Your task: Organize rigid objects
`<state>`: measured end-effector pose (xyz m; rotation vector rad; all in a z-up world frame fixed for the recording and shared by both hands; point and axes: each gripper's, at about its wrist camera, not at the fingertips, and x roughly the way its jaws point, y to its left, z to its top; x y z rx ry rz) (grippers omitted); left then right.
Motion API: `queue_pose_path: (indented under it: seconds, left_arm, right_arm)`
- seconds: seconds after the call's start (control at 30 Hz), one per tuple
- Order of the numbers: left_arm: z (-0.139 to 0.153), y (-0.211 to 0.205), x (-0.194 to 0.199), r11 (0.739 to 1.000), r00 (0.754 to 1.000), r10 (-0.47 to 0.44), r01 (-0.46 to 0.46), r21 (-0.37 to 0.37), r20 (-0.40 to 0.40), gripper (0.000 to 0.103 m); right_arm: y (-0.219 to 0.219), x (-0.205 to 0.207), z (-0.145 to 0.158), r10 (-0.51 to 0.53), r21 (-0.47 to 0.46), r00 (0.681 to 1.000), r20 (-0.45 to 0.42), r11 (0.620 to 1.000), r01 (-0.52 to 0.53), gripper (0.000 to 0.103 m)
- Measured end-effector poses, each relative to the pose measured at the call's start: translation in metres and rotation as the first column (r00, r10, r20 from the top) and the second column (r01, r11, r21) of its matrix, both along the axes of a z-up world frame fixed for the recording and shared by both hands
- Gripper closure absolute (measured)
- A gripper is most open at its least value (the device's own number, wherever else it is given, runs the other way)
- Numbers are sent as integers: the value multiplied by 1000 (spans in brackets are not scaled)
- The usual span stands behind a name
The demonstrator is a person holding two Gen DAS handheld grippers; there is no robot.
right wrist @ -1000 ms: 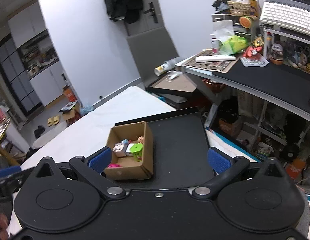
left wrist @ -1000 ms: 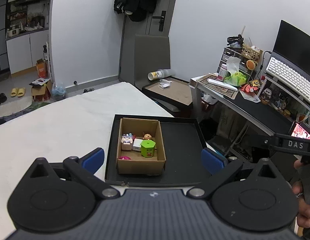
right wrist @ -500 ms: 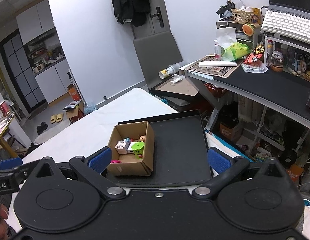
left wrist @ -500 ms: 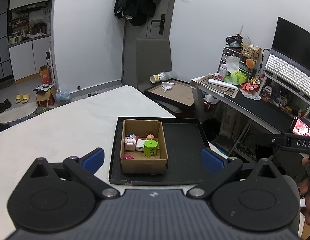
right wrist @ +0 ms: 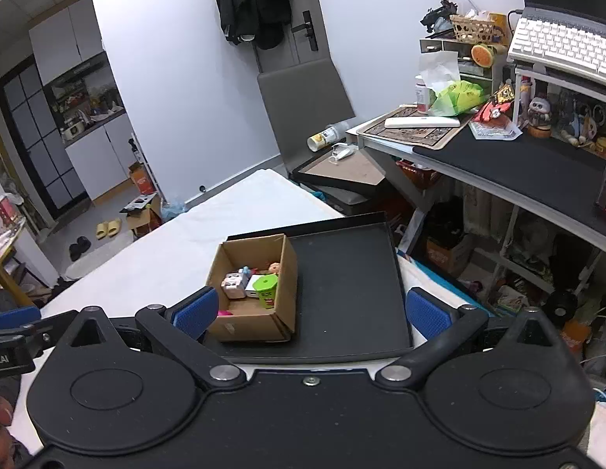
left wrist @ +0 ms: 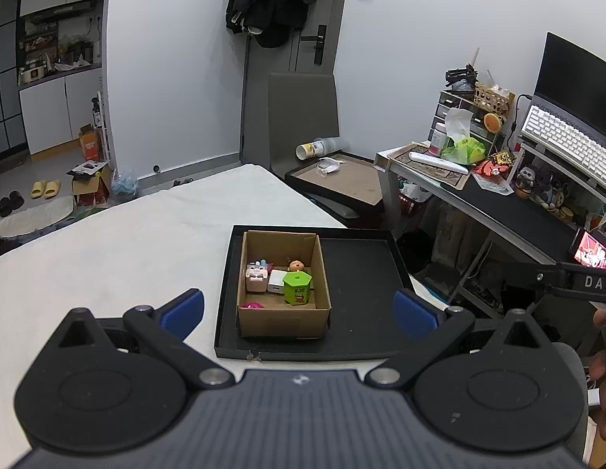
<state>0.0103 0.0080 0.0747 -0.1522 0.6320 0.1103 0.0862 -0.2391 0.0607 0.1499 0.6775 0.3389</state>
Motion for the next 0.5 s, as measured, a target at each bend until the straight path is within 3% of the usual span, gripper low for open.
queue_pose_path:
  seconds: [0.5]
  left_arm:
    - [-1,4,-1,1000,1000,7,-7,-1,2,1]
  right_arm:
    - [6,-1,0,22,-25,1000,4,999,-22,0]
